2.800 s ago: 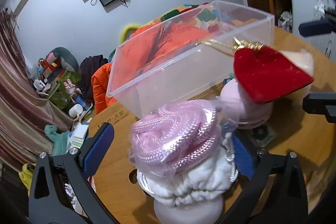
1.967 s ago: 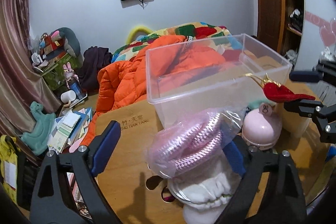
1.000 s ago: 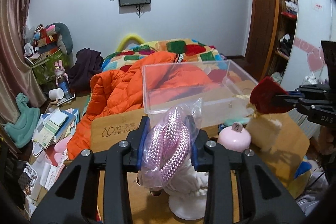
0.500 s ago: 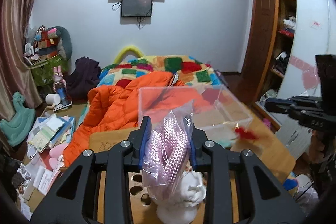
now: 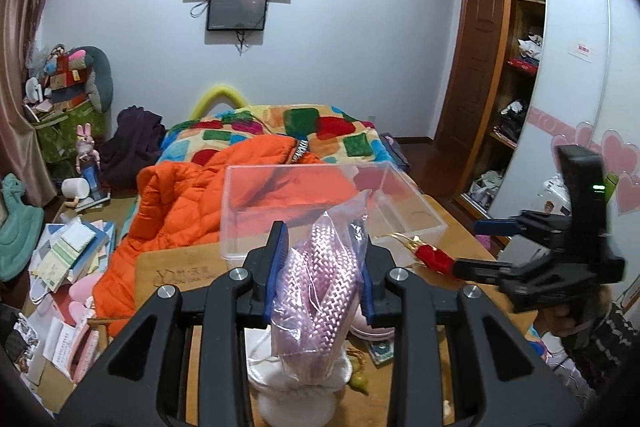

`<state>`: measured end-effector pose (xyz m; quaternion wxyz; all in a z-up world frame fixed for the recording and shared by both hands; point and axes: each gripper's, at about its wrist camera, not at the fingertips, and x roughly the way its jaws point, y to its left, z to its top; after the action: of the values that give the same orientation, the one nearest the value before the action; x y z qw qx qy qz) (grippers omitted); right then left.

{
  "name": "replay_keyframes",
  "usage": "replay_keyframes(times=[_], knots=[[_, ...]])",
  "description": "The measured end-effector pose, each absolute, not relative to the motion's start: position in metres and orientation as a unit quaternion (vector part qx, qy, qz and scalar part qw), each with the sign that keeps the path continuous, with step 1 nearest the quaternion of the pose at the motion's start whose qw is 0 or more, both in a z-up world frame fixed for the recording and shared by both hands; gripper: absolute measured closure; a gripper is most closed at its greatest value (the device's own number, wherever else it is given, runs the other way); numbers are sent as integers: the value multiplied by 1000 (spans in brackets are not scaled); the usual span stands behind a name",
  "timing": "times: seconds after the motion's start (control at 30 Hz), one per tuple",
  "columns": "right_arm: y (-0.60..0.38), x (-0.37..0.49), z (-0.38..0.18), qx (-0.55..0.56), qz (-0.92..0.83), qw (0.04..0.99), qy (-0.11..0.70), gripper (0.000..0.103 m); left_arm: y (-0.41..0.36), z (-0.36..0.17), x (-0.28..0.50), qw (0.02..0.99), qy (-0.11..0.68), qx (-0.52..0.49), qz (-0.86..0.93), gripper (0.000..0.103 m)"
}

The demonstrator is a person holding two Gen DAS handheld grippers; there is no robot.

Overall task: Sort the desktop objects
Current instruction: 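Carry the pink rope bag with left tool while right tool carries red velvet pouch toward box, then lower the pink rope bag into the clear box while right tool drops the red pouch in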

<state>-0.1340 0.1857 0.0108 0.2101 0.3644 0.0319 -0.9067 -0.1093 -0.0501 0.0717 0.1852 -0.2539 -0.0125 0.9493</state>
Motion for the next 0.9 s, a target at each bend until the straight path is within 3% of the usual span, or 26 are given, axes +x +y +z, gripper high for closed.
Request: replay_keyframes(times=[0.23, 0.33, 0.5, 0.67, 0.77, 0.9], knots=[[201, -169, -32, 449, -862, 229, -63, 22, -39, 70, -106, 193, -5, -255, 947, 72], [204, -172, -36, 448, -860, 230, -77, 32, -39, 70, -107, 193, -5, -256, 947, 72], [199, -168, -32, 434, -868, 234, -59, 60, -40, 72, -110, 194, -17, -256, 947, 72], [195, -163, -27, 426, -872, 238, -37, 71, -41, 74, -111, 198, -29, -254, 946, 72], [196, -160, -22, 420, -874, 242, -36, 88, -41, 76, -111, 198, -27, -252, 947, 72], [197, -152, -11, 407, -873, 266, -50, 90, -41, 84, -114, 201, -34, -246, 948, 72]])
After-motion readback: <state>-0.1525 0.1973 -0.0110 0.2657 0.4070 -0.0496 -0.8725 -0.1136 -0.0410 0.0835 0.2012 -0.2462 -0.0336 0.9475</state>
